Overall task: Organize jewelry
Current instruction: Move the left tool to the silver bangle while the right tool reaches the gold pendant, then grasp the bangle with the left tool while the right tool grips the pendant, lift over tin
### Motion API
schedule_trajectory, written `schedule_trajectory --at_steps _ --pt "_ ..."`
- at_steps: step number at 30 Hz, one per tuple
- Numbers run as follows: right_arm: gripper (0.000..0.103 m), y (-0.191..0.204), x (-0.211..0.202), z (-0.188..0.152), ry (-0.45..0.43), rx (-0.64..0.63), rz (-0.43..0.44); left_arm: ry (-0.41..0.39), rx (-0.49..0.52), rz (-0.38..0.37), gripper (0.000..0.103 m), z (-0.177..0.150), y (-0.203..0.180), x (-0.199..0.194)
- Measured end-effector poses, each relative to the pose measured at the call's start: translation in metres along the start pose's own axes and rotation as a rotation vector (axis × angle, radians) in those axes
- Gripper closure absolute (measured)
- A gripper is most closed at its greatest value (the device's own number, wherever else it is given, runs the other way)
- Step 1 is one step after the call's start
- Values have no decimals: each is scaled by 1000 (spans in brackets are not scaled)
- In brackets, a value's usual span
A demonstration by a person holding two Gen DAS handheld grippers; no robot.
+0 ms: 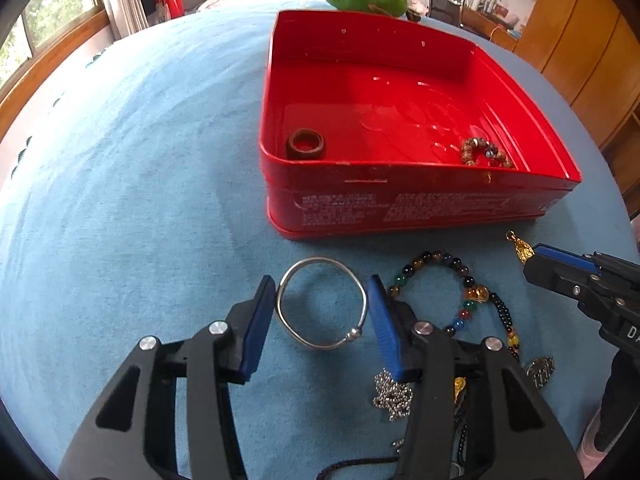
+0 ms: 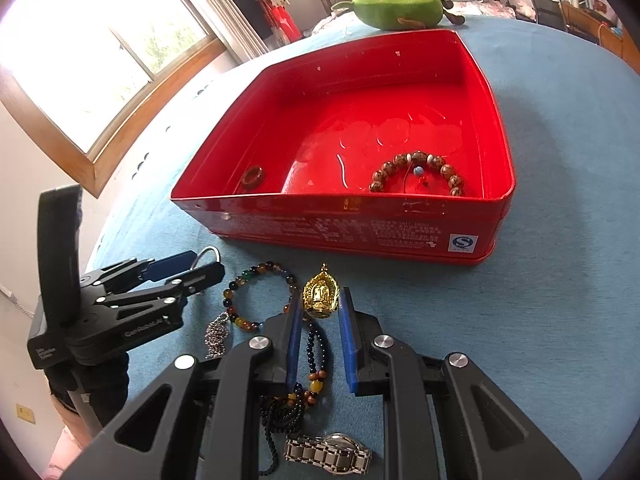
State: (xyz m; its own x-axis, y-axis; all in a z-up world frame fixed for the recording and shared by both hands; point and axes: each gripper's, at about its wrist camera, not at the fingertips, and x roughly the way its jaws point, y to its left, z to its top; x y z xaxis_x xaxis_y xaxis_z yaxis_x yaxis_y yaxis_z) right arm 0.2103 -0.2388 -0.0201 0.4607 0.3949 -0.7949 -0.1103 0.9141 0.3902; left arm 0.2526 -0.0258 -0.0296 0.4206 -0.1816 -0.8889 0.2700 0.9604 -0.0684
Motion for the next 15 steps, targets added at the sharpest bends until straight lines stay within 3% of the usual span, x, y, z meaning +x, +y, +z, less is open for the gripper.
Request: schedule_trajectory --at_steps 4,15 --pt "85 1 0 -1 4 -8 -1 -26 7 3 57 -1 -1 -10" --pt "85 -11 20 -1 65 26 -16 23 18 26 57 -1 0 6"
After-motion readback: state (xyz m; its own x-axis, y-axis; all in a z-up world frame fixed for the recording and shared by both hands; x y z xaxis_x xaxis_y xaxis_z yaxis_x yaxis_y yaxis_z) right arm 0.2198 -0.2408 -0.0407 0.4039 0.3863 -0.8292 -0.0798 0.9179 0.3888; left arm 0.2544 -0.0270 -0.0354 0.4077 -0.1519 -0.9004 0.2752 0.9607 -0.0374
